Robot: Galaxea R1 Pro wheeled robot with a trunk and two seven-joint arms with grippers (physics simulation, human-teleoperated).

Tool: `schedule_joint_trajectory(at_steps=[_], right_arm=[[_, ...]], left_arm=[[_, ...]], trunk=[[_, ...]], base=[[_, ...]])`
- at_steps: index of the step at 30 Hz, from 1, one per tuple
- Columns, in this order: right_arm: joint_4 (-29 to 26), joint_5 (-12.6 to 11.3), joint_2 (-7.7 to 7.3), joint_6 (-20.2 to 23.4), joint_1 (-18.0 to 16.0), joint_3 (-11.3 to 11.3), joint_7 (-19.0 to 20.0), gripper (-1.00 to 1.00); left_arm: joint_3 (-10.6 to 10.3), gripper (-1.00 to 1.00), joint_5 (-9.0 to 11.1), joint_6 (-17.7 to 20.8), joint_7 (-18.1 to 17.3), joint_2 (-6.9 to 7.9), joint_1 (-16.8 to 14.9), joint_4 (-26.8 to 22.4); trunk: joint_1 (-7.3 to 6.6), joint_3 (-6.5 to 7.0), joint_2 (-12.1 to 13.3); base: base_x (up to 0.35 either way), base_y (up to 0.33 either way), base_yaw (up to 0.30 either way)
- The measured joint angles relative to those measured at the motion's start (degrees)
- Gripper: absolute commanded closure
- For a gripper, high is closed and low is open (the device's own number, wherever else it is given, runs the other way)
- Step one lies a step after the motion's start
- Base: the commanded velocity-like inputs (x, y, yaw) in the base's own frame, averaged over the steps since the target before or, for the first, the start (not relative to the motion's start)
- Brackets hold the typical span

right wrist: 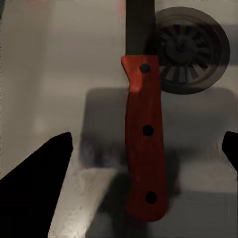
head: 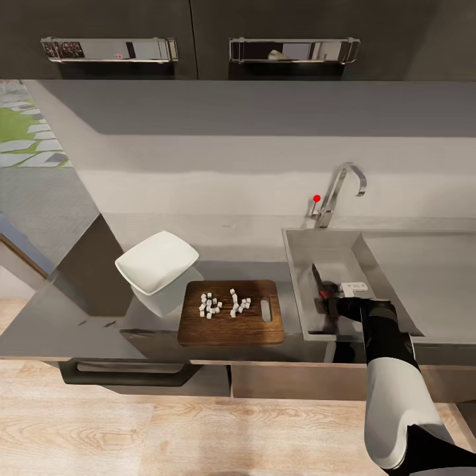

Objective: In the kitchen, take the Vidalia onion out of the sink, dice it on the chopping board with the paring knife, put the diced onion into the bowl on the countertop, then place both the paring knife and the chopping board into the sink.

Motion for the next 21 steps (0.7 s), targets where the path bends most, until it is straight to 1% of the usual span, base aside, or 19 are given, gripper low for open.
schedule_joint_trajectory(at_steps=[12, 14, 15, 16, 19, 21], right_arm=[[-0.74, 0.06, 0.00, -0.38, 0.01, -0.02, 0.22, -1.00], [-7.65, -0.01, 0.17, -0.74, -0.02, 0.07, 0.66, -1.00], [-10.05, 0.00, 0.27, -0.76, -0.03, 0.08, 1.26, -1.00], [-12.04, 0.03, 0.37, -0.74, -0.02, 0.09, 2.30, -1.00], [-18.39, 0.29, 0.51, 0.69, -0.01, 0.03, 10.24, -1.00], [-20.99, 0.36, 0.52, 1.81, 0.11, 0.00, 13.17, -1.00]], left_arm=[[0.00, -1.00, 0.00, 0.03, 0.00, 0.00, 0.00, 0.00], [0.00, -1.00, -0.01, 0.07, 0.00, 0.00, 0.00, 0.00], [0.00, -1.00, -0.01, 0.06, 0.00, 0.00, 0.00, 0.00], [0.00, -1.00, -0.01, 0.07, 0.00, 0.00, 0.00, 0.00], [0.00, -1.00, 0.00, 0.09, -0.01, 0.00, 0.00, 0.00], [0.00, -1.00, 0.00, 0.08, -0.01, 0.00, 0.00, 0.00]], trunk=[[0.00, 0.00, 0.00], [-0.01, 0.01, -0.01], [0.00, 0.00, -0.01], [0.00, 0.00, -0.01], [0.00, 0.00, -0.01], [0.00, 0.00, 0.00]], base=[[0.000, 0.000, 0.000], [0.000, 0.000, 0.000], [0.000, 0.000, 0.000], [0.000, 0.000, 0.000], [0.000, 0.006, 0.000], [0.000, 0.093, 0.000]])
